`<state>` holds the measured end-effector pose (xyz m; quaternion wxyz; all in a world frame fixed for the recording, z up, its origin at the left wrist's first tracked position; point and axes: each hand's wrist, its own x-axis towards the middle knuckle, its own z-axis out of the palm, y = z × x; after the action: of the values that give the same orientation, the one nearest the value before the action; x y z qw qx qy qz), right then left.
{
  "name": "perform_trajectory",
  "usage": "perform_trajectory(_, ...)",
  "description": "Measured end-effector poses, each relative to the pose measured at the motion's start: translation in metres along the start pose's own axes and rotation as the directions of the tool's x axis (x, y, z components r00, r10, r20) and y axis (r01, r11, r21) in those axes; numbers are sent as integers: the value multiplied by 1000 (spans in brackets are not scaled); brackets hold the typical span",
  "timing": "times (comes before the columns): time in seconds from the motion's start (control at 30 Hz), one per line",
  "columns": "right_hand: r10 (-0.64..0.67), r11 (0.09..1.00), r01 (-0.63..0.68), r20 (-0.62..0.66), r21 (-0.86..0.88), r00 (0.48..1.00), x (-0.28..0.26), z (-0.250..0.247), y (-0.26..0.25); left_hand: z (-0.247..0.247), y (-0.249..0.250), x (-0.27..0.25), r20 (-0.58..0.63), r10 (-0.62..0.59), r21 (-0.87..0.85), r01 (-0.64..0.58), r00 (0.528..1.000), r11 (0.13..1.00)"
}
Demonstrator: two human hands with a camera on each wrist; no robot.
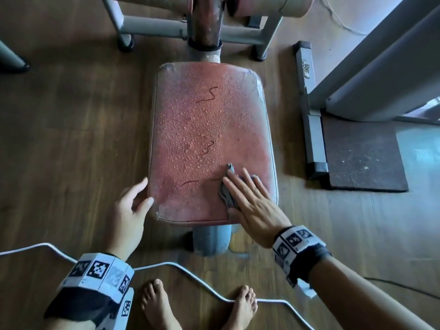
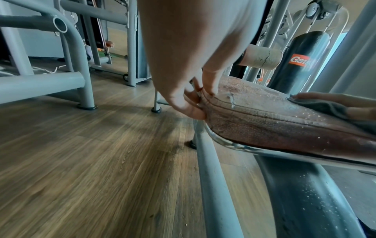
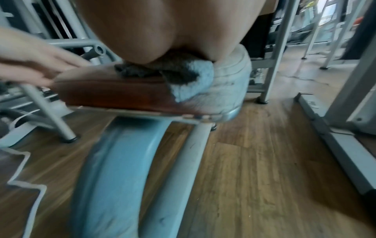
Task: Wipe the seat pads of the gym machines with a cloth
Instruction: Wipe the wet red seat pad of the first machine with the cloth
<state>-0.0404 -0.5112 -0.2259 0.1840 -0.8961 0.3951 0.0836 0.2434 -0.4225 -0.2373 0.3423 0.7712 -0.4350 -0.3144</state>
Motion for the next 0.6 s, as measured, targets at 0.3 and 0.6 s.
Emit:
perform_trajectory(0.3,205,976,-206,31,67,978,82,-41,77,-1,-6,0,1,59,24,-59,998,998)
perform_trajectory(0.6,-299,925,329,172,-190,939,13,-17,27,0,4,2,-52,8,-82,-13,999,997)
